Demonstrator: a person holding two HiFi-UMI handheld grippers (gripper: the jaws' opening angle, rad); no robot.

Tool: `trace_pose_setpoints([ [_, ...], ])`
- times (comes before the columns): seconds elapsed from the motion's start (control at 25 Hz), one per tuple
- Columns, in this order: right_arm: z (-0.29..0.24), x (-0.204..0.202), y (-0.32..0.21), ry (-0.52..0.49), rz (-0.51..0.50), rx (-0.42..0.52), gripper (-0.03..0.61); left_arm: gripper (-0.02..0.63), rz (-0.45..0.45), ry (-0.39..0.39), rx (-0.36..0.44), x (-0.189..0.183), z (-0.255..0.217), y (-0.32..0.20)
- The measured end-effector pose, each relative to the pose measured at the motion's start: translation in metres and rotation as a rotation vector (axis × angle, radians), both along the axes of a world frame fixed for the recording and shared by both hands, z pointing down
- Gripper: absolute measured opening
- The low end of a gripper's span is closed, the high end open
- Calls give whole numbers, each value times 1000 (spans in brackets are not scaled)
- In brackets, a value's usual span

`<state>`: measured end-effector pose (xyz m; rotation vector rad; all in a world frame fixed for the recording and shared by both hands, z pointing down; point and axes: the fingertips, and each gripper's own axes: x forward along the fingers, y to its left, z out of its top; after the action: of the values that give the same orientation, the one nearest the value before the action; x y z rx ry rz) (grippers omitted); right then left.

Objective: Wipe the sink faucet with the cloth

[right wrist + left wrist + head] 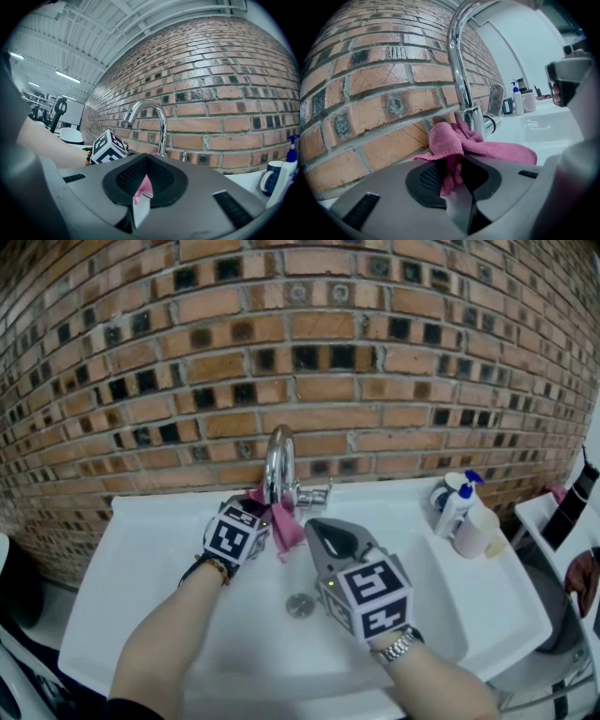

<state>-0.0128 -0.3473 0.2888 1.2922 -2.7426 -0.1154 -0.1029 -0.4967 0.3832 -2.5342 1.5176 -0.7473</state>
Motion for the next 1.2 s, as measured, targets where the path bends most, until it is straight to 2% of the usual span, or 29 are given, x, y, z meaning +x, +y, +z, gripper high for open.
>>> trace_pose_setpoints([
  [0.52, 2, 1, -3, -3, 9, -4, 11, 84, -1, -29, 10, 0, 6, 13],
  [0.76, 4, 2, -4, -1, 8, -8, 11, 84, -30, -44, 18, -7, 6, 18],
  [1.2, 6, 1, -4, -4, 7, -4, 11, 84, -13, 11, 15, 2, 3, 43],
])
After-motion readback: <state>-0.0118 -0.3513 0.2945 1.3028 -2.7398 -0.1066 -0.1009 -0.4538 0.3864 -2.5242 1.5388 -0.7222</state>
